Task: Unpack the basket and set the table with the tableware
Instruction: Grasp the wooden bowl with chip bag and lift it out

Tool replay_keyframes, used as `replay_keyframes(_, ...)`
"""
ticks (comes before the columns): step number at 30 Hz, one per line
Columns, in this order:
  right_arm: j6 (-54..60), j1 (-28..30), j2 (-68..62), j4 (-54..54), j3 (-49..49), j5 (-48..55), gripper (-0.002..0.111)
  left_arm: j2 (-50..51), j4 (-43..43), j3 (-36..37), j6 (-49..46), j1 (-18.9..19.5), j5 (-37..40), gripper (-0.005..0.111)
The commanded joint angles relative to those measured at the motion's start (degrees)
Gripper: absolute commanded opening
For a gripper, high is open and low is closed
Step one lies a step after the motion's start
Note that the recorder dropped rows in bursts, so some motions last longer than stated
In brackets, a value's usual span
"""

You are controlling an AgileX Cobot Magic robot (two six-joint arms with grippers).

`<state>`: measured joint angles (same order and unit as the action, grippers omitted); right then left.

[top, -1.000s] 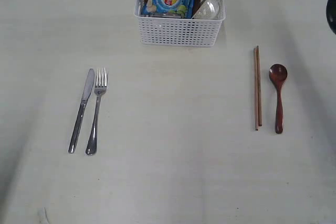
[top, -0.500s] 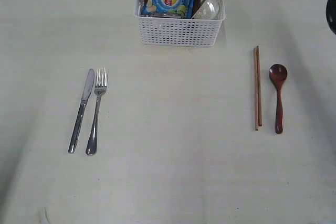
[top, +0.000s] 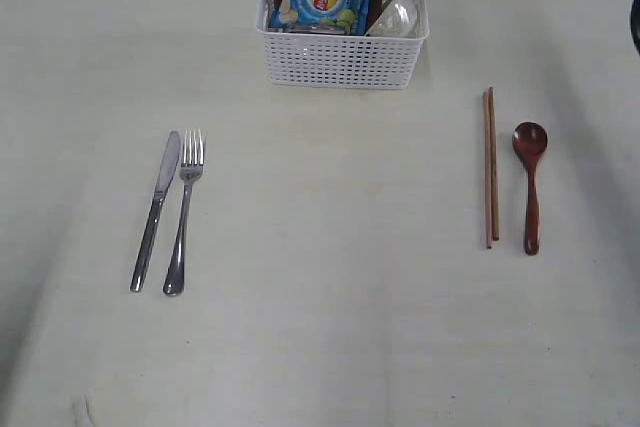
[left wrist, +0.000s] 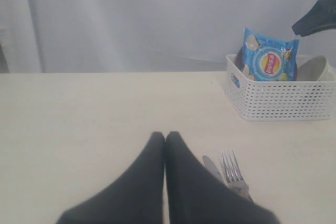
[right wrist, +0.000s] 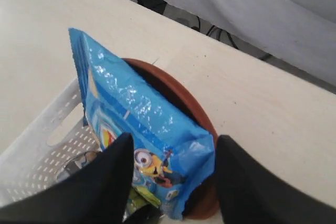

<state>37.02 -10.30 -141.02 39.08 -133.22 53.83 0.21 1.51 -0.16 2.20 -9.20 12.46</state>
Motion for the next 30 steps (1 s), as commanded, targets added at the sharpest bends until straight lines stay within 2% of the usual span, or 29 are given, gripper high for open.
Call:
replay_keyframes(1,11.6,0.6,-2.0,5.0,-0.3,-1.3,0.044,-0.2,0.2,0.2,0.0,-0.1,-0.4,0.000)
replay_keyframes(4,16.7,1.2,-2.9,5.4,-0.3,-1.2,0.057,-0.2,0.2,0.2,0.0,-0.1,-0.4,0.000)
replay_keyframes(6,17.9,1.5,-3.1,6.7,-0.6,-1.8,0.062,-0.2,0.2,0.2,0.0,-0.1,-0.4,0.000)
replay_keyframes(12,23.9,2.7,-3.3,13.7,-0.6,-2.4,0.061,-0.2,0.2,0.2,0.0,-0.1,-0.4,0.000)
replay_keyframes(27,28.8,2.7,-8.6,18.7,-0.6,-1.7,0.056,-0.2,0.2,0.2,0.0,-0.1,-0.4,0.000)
replay_keyframes(28,28.8,2.7,-8.6,18.8,-0.6,-1.8,0.052,-0.2,0.2,0.2,0.0,-0.1,-0.4,0.000)
replay_keyframes(30,28.9,2.7,-8.6,19.9,-0.6,-2.3,0.038,-0.2,0.2,0.2,0.0,-0.1,-0.4,0.000)
